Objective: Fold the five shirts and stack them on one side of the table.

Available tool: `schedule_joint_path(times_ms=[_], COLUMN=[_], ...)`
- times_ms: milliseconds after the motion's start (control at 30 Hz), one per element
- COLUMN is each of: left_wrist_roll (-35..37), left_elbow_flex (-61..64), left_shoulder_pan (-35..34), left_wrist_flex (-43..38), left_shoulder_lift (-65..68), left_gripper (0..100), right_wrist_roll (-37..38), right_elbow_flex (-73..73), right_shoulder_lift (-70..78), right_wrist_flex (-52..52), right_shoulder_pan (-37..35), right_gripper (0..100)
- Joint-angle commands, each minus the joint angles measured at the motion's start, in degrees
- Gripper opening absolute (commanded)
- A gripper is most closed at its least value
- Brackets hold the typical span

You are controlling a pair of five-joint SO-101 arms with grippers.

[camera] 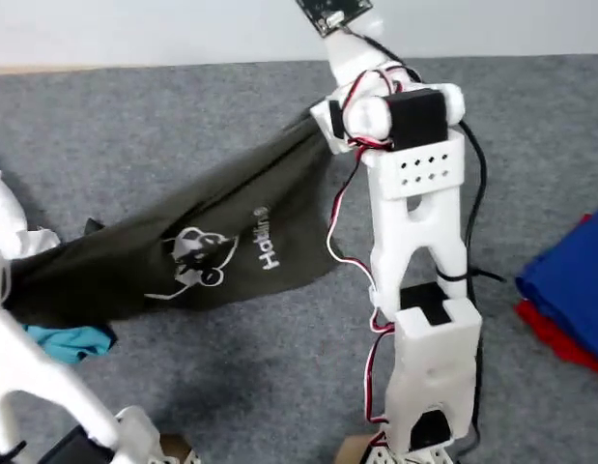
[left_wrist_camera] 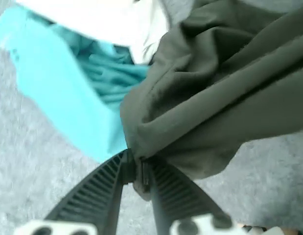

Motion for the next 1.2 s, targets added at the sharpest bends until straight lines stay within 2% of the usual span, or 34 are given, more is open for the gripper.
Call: schedule_joint_path(times_ms=[0, 133, 300, 567, 667, 767, 833, 967, 1067, 1167], left_wrist_roll=[2.3, 3.6, 3.8, 3.6, 3.4, 1.4, 0.4, 0.4, 0.0, -0.3], left_elbow_flex=[-2.9, -1.1, 1.5, 2.2, 2.6, 4.0, 6.6, 17.1, 24.9, 32.0], left_shoulder_pan=[5.8, 10.5, 11.2, 11.1, 11.4, 14.1, 16.1, 14.9, 14.9, 14.9], left_wrist_flex=[-1.2, -6.0, -10.2, -13.4, -11.1, -3.3, 1.7, 1.1, -0.3, -5.5], left_shoulder_lift=[-2.0, -1.8, -1.8, -1.8, -1.9, -1.8, -1.9, -2.6, -2.6, -2.6], left_gripper=[0, 2, 15, 16, 16, 16, 15, 14, 13, 13], right_wrist_roll=[0.4, 0.4, 0.4, 0.4, 0.4, 0.4, 0.4, 0.4, 0.4, 0.4], right_elbow_flex=[4.5, 8.7, 9.0, 9.0, 9.0, 9.0, 9.0, 9.0, 9.0, 9.0], right_shoulder_lift=[-4.9, -4.7, -2.3, 4.3, 6.6, 8.3, 9.2, 10.0, 10.1, 10.1], right_wrist_flex=[2.1, 1.8, 1.6, 1.6, 1.6, 1.6, 1.6, 1.6, 1.6, 1.6], right_shoulder_pan=[1.1, 0.8, 1.2, 4.7, 5.8, 6.6, 6.7, 6.7, 6.5, 6.5], right_gripper=[1.0, 1.0, 1.0, 1.0, 1.0, 1.0, 1.0, 1.0, 1.0, 1.0])
